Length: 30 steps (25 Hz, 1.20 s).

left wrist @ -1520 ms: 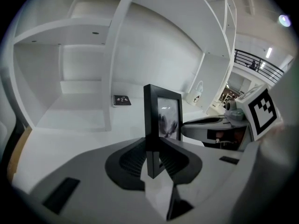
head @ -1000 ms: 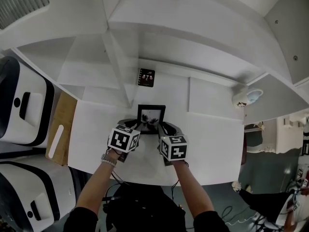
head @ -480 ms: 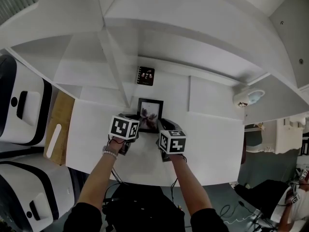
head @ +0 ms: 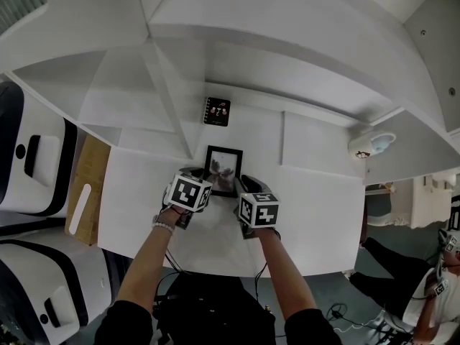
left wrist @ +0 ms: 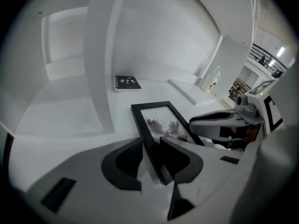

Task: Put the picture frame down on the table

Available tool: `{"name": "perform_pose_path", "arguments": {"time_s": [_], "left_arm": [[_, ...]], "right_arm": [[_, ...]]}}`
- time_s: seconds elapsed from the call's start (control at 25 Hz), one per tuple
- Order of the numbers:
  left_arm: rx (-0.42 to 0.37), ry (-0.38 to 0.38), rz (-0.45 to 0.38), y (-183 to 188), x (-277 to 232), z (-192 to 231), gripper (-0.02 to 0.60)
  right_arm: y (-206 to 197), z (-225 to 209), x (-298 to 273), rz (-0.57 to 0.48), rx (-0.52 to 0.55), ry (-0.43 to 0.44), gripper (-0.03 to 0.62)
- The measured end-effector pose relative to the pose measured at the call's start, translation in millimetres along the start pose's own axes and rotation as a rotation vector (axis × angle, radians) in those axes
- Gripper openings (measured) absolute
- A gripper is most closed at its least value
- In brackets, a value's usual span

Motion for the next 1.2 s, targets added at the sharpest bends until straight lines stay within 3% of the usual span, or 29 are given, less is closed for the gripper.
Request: {"name": "perform_pose_path", "arguments": {"time_s": [0.16, 0.56, 0.88, 1.2], "left_arm": [[-0.015, -0.015, 0.009, -15.2, 8.3, -4.1, 0.141], [0.176, -0.05, -0.074, -51.2, 26.7, -10.4, 0.144], [0.167, 0.001, -0.099, -35.8, 22.4, -2.3, 0.078], [0.187, 0.02, -0.118, -21.7, 17.4, 9.9, 0.078]], "right_arm": [[-6.8, 5.3, 16.9, 0.004, 0.051, 0.051, 0.098], [-40.8, 15.1, 28.0, 0.063, 0.144, 0.081, 0.098], [-26.3, 21.3, 10.9, 0.057, 0.221, 0.074, 0.097], [-8.6, 19.7, -4.4, 0.043, 0.238, 0.064, 0.087]]}}
Point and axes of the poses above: the fingertips, and each gripper's own axes: x backward along the fingers, z to its left, y out of its top, the point moved 6 cm from there along x, backward along the fingers, and after that the axes turned 3 degrees about -y, right-handed, at the moved point
